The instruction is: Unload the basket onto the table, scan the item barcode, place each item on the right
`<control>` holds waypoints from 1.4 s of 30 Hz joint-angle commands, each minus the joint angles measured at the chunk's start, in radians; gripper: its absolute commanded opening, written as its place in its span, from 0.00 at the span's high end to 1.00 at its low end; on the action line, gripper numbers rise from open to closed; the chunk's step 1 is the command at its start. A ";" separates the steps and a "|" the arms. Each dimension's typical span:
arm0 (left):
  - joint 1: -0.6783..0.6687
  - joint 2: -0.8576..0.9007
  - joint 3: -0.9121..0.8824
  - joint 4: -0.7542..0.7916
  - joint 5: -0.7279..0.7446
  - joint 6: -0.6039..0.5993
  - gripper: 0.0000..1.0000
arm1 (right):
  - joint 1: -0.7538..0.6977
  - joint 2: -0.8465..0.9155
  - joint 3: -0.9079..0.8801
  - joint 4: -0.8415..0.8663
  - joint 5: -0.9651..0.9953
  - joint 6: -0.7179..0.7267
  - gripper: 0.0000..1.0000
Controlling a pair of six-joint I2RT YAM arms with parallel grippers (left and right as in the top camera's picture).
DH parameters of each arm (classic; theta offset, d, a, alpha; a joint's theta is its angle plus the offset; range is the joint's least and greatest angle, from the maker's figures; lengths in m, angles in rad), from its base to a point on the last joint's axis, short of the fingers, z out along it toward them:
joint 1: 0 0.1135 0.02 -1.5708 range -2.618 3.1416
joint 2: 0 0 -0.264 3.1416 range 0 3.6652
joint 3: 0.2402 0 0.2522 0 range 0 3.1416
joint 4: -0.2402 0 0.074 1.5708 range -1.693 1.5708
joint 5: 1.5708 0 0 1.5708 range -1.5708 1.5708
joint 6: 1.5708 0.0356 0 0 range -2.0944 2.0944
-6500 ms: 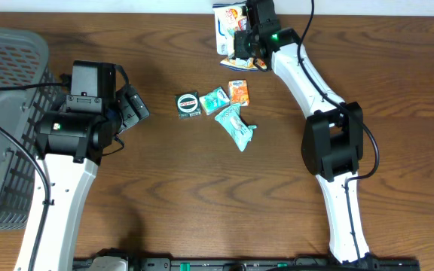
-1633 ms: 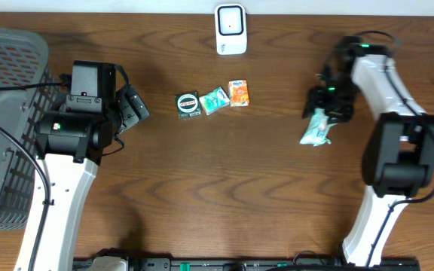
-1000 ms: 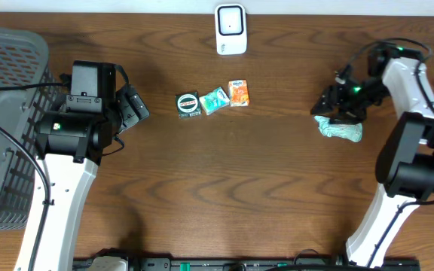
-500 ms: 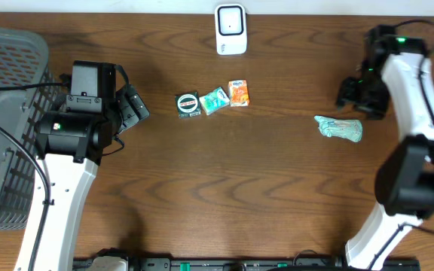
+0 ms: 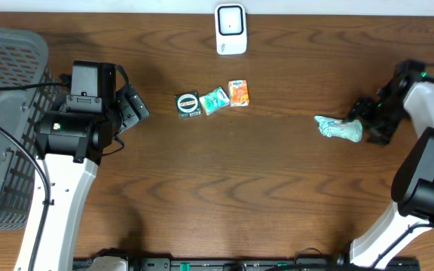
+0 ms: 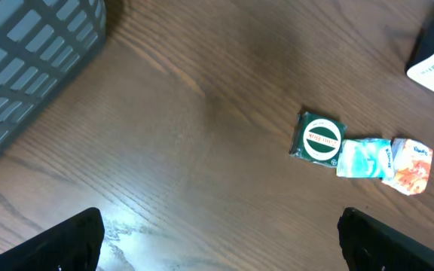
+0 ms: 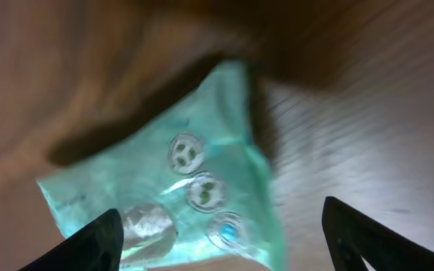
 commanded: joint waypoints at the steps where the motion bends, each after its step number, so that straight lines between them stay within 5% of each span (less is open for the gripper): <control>1: 0.004 -0.002 0.014 -0.003 -0.006 0.010 0.02 | 0.027 0.003 -0.064 0.048 -0.165 -0.031 0.27; 8: 0.004 -0.002 0.014 -0.003 -0.006 0.010 0.02 | 0.142 -0.003 -0.048 0.041 -0.618 -0.158 0.34; 13: 0.004 -0.002 0.014 -0.003 -0.006 0.010 0.02 | 0.221 -0.003 0.052 -0.053 -0.620 -0.158 0.30; 21: 0.004 -0.002 0.014 -0.003 -0.006 0.010 0.02 | 0.270 -0.003 0.193 -0.103 -0.190 -0.067 0.25; 25: 0.004 -0.002 0.014 -0.003 -0.006 0.010 0.02 | 0.321 -0.002 0.191 0.002 -0.110 -0.285 0.46; 29: 0.004 -0.002 0.014 -0.003 -0.006 0.010 0.02 | 0.393 0.000 0.191 0.027 -0.108 -0.500 0.46; 32: 0.004 -0.002 0.014 -0.003 -0.006 0.010 0.02 | 0.446 0.000 0.189 -0.018 -0.079 -0.620 0.37; 35: 0.004 -0.002 0.014 -0.003 -0.006 0.010 0.02 | 0.523 0.000 0.154 -0.022 0.189 -0.648 0.20; 42: 0.004 -0.002 0.014 -0.003 -0.006 0.010 0.02 | 0.638 0.000 0.042 0.093 0.448 -0.647 0.14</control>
